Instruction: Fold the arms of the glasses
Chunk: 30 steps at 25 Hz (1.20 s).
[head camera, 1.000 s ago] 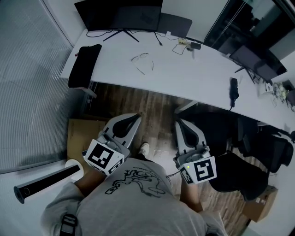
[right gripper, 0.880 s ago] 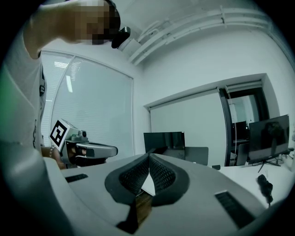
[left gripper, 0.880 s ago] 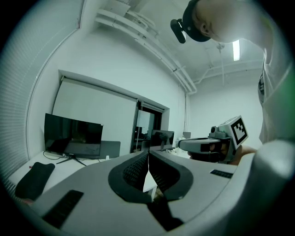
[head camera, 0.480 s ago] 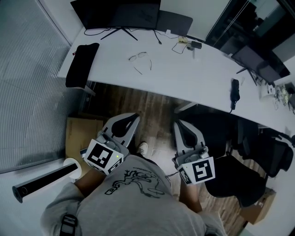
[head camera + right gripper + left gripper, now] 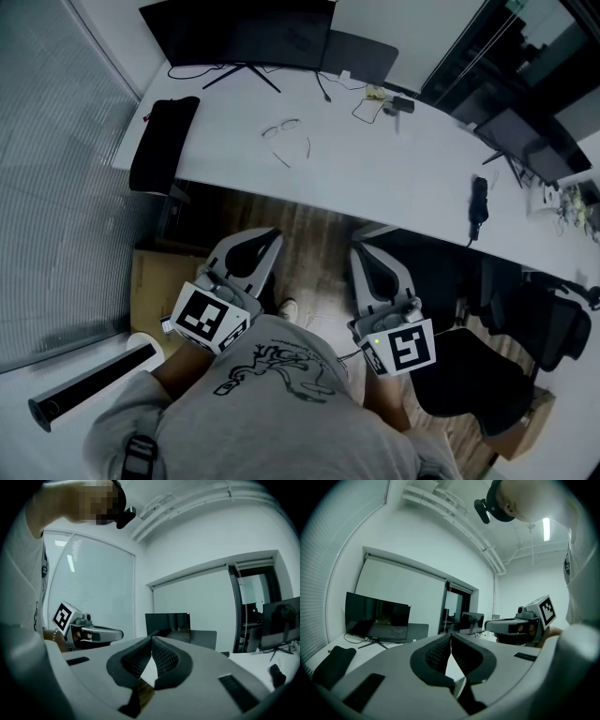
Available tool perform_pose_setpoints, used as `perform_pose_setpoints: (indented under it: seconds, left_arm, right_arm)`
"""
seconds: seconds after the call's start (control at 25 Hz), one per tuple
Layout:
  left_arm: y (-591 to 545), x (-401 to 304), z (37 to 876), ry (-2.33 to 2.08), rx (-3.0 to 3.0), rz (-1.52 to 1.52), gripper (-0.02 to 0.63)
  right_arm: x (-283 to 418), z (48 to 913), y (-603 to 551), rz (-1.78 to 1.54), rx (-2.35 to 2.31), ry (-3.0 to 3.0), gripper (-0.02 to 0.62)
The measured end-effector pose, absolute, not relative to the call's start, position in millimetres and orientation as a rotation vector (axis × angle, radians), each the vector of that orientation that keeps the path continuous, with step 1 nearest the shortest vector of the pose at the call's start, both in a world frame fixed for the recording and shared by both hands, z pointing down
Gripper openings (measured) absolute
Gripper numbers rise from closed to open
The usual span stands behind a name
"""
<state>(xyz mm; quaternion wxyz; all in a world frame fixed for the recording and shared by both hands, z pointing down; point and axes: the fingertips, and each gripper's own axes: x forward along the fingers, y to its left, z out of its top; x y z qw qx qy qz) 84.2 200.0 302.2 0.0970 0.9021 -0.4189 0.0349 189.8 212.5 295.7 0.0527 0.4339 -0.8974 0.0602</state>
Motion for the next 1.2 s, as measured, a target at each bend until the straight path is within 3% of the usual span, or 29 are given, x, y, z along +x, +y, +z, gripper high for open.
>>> perform_pose_setpoints:
  seconds: [1.2]
  left_arm:
    - [-75, -26, 307, -1.176, 2.697, 0.089, 0.021]
  right_arm:
    - [72, 291, -54, 0.145, 1.329, -2.661, 0.009]
